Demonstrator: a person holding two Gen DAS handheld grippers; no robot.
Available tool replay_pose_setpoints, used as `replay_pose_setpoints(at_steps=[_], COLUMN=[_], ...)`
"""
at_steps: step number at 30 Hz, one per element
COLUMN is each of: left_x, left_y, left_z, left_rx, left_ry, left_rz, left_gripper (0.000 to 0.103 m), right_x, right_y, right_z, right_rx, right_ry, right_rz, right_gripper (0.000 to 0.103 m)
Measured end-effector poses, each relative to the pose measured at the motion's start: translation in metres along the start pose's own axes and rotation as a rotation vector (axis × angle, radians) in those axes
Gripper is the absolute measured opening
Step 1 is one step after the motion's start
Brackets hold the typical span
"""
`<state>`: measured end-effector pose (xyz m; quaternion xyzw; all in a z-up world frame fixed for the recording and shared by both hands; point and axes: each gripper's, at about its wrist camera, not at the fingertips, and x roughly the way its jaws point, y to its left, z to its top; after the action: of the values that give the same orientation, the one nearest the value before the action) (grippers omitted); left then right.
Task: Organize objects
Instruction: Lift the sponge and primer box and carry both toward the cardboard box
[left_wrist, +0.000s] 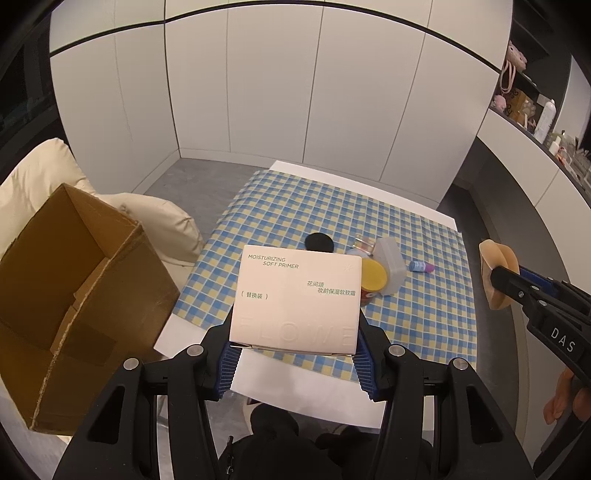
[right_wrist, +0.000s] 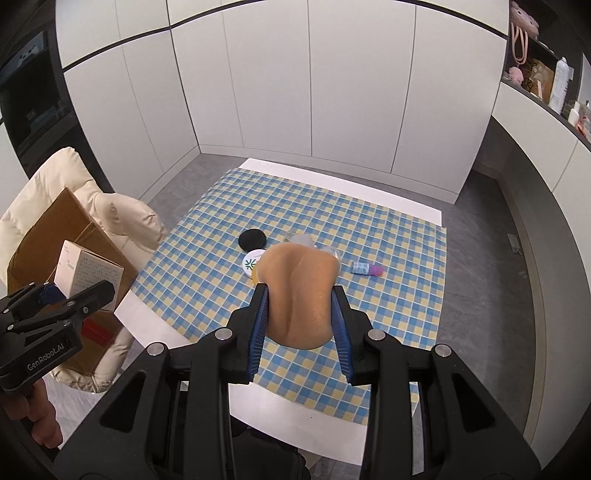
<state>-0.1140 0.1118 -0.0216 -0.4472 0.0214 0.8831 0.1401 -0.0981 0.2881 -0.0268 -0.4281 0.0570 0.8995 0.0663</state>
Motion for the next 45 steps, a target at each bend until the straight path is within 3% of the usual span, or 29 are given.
replay_pose_setpoints(at_steps=[45], left_x=[-0.022], left_y=[0.105], left_z=[-0.013], left_rx=[-0.136], left_ry=[-0.054], left_rz=[0.118], left_gripper=[0.053], right_x=[0.022], right_y=[0.113], right_z=[0.024], right_rx=[-0.154], right_ry=[-0.010], right_rz=[0.113], right_gripper=[0.034])
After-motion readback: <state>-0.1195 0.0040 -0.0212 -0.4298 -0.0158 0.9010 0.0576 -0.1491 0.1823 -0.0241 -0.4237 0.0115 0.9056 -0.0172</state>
